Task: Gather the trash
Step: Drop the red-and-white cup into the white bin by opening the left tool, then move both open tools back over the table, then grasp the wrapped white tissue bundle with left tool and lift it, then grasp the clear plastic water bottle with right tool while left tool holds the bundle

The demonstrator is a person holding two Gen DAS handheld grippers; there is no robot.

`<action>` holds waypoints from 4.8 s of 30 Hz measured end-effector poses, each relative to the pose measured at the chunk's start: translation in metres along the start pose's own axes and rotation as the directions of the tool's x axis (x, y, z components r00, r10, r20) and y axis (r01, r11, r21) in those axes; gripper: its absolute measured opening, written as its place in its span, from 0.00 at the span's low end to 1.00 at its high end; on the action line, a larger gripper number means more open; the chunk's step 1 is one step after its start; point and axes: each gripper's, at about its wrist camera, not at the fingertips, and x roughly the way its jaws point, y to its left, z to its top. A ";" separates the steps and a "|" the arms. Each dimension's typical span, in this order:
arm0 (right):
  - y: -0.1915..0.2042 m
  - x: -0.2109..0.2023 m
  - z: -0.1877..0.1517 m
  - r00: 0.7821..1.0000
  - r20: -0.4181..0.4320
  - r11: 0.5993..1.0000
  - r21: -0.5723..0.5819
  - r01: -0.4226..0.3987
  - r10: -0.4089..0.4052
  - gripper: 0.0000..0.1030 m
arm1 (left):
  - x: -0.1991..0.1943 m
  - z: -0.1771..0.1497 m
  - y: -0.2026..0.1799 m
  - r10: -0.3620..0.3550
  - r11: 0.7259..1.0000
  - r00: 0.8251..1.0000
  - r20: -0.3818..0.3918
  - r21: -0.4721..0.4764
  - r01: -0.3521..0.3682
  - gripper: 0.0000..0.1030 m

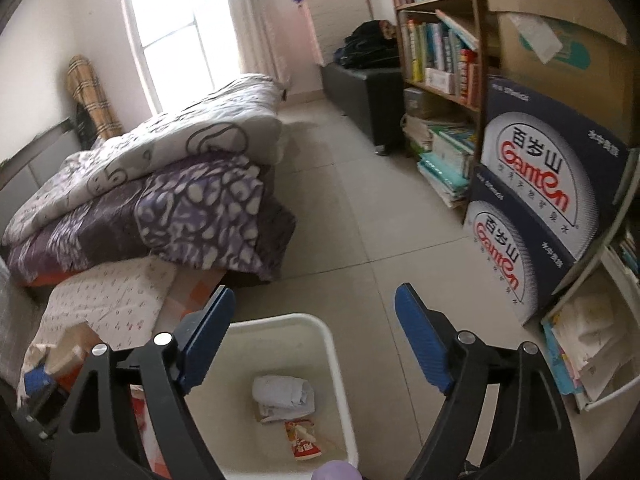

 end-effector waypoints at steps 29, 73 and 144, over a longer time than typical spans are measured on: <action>0.063 -0.015 -0.009 0.999 0.038 0.995 -0.091 -0.028 0.032 0.80 | -0.027 0.003 0.048 0.075 0.991 0.996 0.038 -0.118 -0.070 0.69; 0.319 -0.016 -0.141 0.956 -0.194 0.813 -0.504 -0.291 0.221 0.89 | -0.049 -0.140 0.342 0.434 0.846 0.788 -0.436 -0.104 -0.523 0.90; 0.596 -0.128 -0.302 0.657 -0.560 0.447 -0.482 -0.753 0.504 0.61 | -0.364 -0.146 0.499 0.616 0.534 0.788 -0.022 -0.723 -0.438 0.39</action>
